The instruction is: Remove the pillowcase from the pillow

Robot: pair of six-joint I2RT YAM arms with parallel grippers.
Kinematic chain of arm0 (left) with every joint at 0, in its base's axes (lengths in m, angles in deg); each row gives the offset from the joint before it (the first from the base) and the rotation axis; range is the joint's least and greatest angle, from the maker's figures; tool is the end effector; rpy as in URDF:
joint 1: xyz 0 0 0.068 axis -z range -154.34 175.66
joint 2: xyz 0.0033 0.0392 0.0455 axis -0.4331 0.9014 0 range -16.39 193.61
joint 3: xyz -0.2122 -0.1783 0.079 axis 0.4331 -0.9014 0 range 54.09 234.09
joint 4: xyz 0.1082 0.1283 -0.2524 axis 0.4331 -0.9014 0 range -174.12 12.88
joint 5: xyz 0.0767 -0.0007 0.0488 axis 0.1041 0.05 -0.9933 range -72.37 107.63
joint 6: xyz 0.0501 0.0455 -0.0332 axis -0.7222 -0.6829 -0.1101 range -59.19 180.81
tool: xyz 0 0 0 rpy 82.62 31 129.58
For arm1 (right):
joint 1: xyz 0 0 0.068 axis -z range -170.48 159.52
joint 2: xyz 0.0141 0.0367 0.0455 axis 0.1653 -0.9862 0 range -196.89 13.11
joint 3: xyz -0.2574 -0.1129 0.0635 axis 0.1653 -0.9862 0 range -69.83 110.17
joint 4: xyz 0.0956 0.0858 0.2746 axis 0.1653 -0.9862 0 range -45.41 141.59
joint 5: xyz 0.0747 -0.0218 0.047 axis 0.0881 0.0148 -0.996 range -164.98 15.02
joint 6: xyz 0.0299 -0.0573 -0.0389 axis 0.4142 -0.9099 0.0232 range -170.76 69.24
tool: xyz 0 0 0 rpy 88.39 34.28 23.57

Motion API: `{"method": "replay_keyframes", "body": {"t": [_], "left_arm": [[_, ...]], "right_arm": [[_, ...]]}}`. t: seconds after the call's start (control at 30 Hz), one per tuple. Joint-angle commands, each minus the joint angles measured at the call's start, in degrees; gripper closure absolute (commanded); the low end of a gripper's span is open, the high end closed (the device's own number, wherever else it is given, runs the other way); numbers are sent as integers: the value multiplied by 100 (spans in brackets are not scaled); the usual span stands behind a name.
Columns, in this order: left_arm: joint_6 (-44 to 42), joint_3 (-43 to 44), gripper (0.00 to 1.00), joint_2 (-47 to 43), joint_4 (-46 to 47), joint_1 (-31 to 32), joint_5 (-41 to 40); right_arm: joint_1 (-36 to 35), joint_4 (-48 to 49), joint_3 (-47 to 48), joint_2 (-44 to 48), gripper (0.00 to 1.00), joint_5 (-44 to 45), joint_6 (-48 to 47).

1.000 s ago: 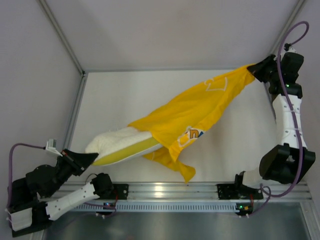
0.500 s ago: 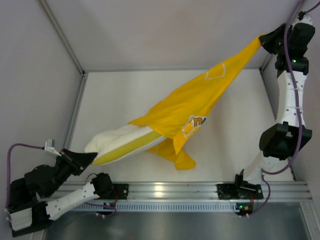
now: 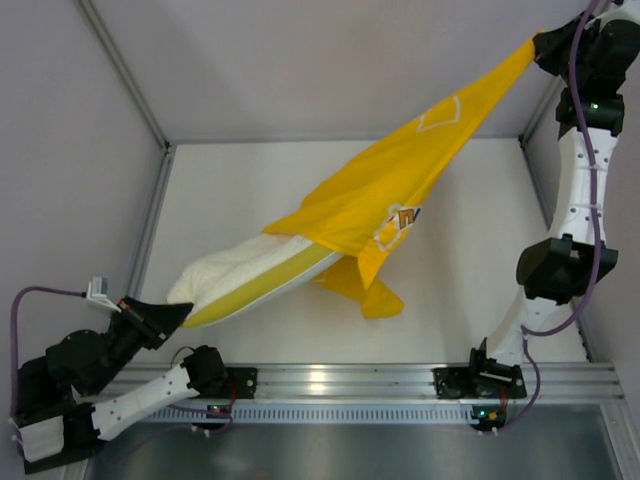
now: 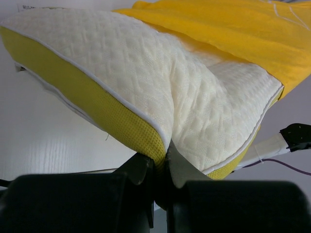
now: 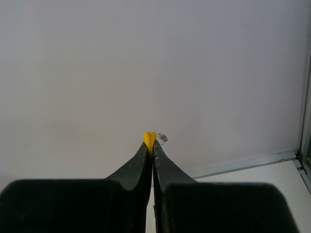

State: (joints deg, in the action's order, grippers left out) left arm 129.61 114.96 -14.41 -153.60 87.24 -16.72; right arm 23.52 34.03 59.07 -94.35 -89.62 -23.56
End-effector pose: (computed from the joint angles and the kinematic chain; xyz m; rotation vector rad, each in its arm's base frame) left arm 0.0120 0.0533 0.3635 -0.5497 1.8727 -1.0179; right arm 0.4758 -0.1021 0.5511 0.3354 1.4793 0.3765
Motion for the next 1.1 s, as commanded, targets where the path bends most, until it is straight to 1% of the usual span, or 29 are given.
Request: {"method": "replay_keyframes", "body": {"t": [0.0,0.13,0.17,0.23,0.3,0.47,0.67,0.8,0.9,1.07], "left_arm": [[-472,216,100,-101,-1000,-32,-344],[-586,286,100,-101,-1000,-32,-397],[-604,286,100,-101,-1008,-32,-423],[-657,269,100,-101,-1000,-32,-476],[-657,190,100,-101,-1000,-32,-520],[-709,14,100,-101,-1008,-24,-555],[-622,-136,100,-92,-1000,-32,-669],[-665,153,100,-101,-1008,-32,-775],[-788,452,100,-101,-1008,-32,-872],[-780,462,100,-101,-1008,-32,-907]], "right_arm": [[252,1255,636,-240,100,1164,-365],[454,1589,829,-546,100,1252,-180],[472,1607,1030,-609,100,1296,-206],[481,1694,1128,-714,100,1375,-337],[498,1860,1155,-724,100,1593,-452],[779,2125,1251,-838,100,1560,-391],[955,2283,1278,-908,100,1858,-778],[1078,2424,1356,-943,100,1850,-848],[1114,2398,1585,-1093,100,1911,-1049],[1131,2450,1489,-1067,100,1947,-1182]]}}
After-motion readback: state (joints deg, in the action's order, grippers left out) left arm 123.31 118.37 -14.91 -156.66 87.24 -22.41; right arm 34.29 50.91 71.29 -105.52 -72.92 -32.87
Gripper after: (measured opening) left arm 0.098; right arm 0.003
